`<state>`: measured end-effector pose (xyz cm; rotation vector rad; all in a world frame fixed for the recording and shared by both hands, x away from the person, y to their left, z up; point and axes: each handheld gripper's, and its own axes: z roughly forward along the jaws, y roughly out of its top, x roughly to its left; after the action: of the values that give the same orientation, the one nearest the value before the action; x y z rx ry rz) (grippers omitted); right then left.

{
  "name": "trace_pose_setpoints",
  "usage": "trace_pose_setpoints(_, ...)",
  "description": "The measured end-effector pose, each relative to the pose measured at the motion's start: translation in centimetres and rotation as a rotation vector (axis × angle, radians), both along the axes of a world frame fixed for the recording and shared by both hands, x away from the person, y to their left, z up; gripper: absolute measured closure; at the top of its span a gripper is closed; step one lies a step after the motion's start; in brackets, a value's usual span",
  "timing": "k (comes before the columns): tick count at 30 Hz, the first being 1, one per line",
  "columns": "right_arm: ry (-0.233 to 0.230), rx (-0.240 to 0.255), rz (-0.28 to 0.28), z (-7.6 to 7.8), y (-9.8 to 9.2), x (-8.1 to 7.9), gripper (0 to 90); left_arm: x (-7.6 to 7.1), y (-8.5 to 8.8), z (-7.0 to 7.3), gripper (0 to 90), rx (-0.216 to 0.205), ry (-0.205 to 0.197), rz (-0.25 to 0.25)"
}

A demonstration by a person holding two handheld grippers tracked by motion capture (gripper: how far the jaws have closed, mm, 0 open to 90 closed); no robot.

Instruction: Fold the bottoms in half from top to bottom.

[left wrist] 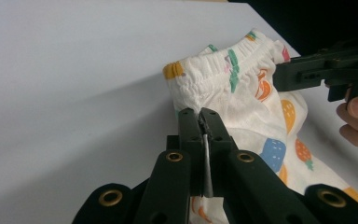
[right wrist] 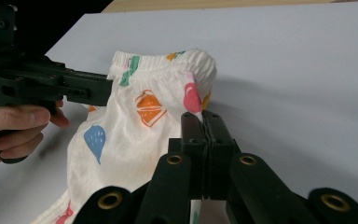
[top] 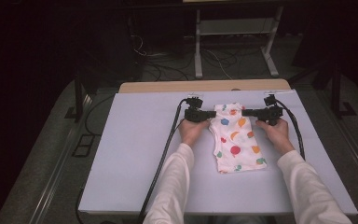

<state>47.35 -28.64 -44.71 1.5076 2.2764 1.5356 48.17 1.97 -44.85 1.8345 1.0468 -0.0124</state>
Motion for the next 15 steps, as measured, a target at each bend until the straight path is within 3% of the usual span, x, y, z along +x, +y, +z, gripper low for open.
trace_pose_setpoints(9, 0.001, 0.012, 0.001, 0.4, -0.3, -0.6, 87.1, -0.5, 0.4, 0.9, 88.0, -0.040, -0.016, -0.026)
trace_pose_setpoints(15, -0.008, 0.008, 0.013, 1.2, -0.3, -1.0, 87.1, -0.7, 0.5, 1.5, 88.0, -0.033, -0.027, -0.033)
